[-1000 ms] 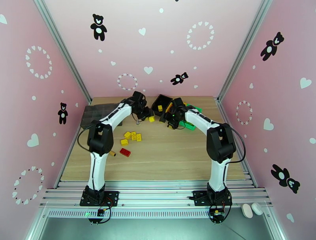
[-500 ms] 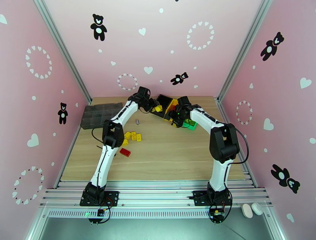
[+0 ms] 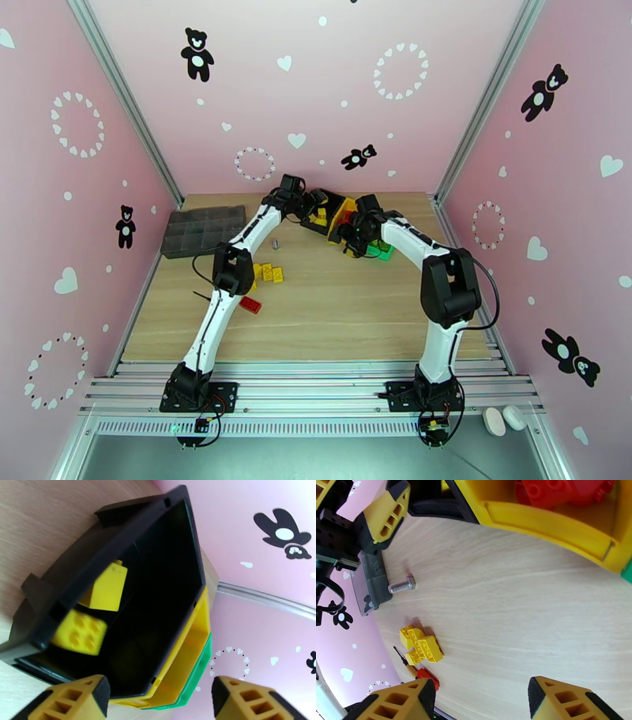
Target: Sort the legos into containers by color
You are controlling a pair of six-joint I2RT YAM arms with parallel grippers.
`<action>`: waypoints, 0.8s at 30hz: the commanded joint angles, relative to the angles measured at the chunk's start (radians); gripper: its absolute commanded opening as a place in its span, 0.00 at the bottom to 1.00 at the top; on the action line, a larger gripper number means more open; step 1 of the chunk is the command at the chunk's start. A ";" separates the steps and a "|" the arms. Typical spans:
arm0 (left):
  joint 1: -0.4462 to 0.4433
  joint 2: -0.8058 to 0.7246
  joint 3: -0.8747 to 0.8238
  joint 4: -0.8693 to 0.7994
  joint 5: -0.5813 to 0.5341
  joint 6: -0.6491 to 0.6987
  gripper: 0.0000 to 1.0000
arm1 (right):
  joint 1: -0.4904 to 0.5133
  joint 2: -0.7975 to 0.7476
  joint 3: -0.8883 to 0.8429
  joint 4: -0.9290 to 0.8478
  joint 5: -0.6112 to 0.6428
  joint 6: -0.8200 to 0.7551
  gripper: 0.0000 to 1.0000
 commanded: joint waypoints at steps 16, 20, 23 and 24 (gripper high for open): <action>0.009 -0.714 -0.778 -0.358 -0.398 0.455 0.80 | 0.196 0.045 0.167 -0.239 0.161 -0.160 0.75; 0.033 -0.848 -0.996 -0.361 -0.460 0.455 0.82 | 0.253 0.073 0.209 -0.280 0.198 -0.185 0.75; 0.052 -0.928 -1.125 -0.370 -0.501 0.455 0.82 | 0.292 0.092 0.224 -0.285 0.207 -0.191 0.77; 0.057 -0.948 -1.156 -0.373 -0.510 0.457 0.82 | 0.300 0.096 0.228 -0.286 0.209 -0.193 0.78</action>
